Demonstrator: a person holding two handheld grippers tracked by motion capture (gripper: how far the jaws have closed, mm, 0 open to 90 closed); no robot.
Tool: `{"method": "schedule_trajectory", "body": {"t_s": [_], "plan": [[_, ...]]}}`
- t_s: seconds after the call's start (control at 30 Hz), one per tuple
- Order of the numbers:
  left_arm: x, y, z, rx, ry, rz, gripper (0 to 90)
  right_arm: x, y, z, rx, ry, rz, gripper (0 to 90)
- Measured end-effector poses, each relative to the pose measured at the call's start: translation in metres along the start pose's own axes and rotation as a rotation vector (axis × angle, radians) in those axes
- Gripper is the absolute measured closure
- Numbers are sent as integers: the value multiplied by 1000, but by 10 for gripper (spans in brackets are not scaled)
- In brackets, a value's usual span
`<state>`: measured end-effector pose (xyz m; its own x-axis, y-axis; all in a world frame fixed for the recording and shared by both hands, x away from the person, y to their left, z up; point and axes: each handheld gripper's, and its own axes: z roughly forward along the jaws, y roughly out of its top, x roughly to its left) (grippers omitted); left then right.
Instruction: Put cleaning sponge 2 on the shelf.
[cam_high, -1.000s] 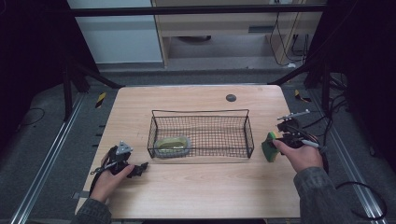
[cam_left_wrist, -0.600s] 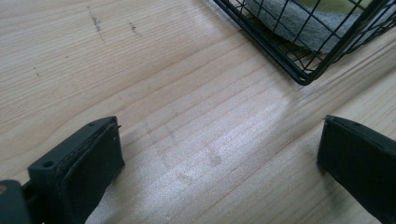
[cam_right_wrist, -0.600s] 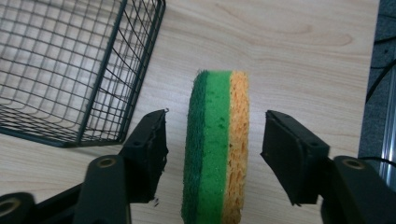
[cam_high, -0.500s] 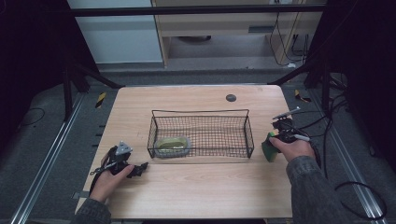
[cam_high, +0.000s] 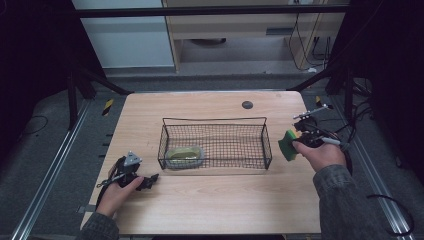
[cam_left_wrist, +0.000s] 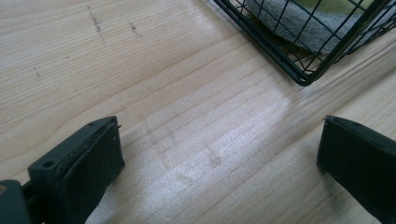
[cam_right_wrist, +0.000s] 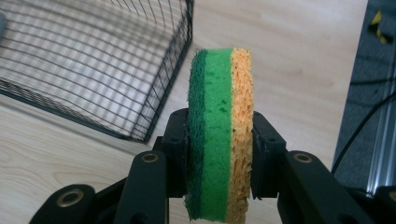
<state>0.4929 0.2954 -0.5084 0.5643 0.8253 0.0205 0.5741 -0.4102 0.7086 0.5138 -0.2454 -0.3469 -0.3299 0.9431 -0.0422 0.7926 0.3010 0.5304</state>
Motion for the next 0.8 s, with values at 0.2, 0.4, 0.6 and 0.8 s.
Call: {"method": "schedule_trajectory", "body": {"t_s": [0.2,0.4,0.6,0.8], "plan": [[0,0,0,-4,1,-1,0,8,22,-19,-39,1,-57,648],[0,0,0,-3,2,-1,0,6,38,-29,-72,0,-67,648],[0,0,0,-4,2,-2,0,7,48,-35,-117,38,-65,647],[0,0,0,-4,2,-2,0,9,52,-31,-137,75,-54,647]]}}
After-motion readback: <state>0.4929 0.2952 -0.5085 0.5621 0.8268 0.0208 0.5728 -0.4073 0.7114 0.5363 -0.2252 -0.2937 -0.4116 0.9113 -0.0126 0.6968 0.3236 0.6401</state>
